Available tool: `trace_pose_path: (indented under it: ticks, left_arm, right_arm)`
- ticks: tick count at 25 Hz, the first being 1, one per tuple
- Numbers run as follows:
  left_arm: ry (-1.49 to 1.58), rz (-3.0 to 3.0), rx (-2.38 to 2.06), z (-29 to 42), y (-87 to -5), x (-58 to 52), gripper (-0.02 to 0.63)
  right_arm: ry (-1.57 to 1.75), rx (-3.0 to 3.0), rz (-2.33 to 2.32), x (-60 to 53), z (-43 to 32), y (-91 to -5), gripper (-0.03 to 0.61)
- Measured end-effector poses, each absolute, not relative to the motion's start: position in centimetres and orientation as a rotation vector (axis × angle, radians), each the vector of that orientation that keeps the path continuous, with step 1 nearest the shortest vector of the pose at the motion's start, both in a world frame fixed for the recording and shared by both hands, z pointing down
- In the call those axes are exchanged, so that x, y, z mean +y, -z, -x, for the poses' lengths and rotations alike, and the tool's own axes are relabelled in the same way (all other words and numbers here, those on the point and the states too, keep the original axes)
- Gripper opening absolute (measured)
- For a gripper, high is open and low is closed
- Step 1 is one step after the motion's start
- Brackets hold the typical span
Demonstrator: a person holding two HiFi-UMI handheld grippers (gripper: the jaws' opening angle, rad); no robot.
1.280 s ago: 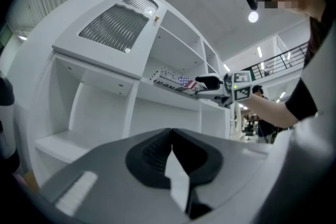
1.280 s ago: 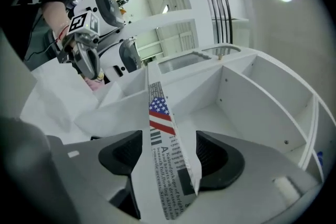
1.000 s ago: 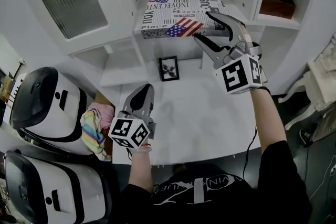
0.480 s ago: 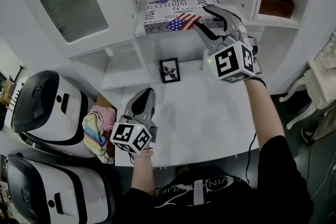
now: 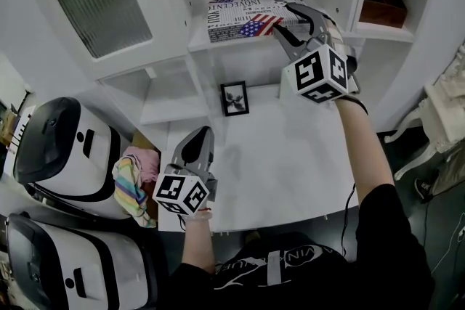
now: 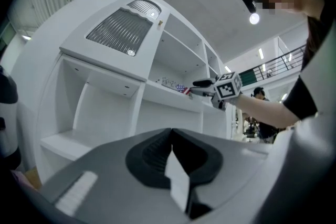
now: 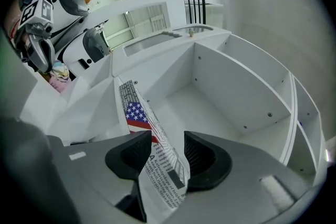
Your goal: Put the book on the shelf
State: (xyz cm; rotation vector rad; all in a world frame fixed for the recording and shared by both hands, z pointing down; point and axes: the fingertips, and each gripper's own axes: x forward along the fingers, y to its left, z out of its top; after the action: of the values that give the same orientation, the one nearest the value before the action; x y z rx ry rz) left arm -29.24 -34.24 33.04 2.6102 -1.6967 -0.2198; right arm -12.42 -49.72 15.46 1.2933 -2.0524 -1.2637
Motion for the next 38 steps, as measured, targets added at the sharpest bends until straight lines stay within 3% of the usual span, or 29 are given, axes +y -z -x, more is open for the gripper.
trace_pose_path:
  ticks: [15,18,27,38]
  left_arm:
    - [0.209,-2.594,-1.701,29.5,-33.4,-33.9,0.000]
    - [0.206,-2.595,-1.702,29.4,-33.3,-33.9,0.000]
    - [0.186,-2.606,-1.709,29.0,-33.1,-34.3,0.000]
    - [0.117,-2.620,-1.788,28.7,-32.8,-35.0,0.000]
  right_arm:
    - [1.225,-1.986,-1.327,-51.9,12.7,-15.7,0.184]
    - [1.215,-2.004,-1.325,-51.6,12.7,-15.7,0.216]
    - [1.225,-2.088,-1.347,-49.2,11.6,-15.5,0.215]
    - [1.112,-2.281,-1.350,-45.8,9.9,-18.7,0.065]
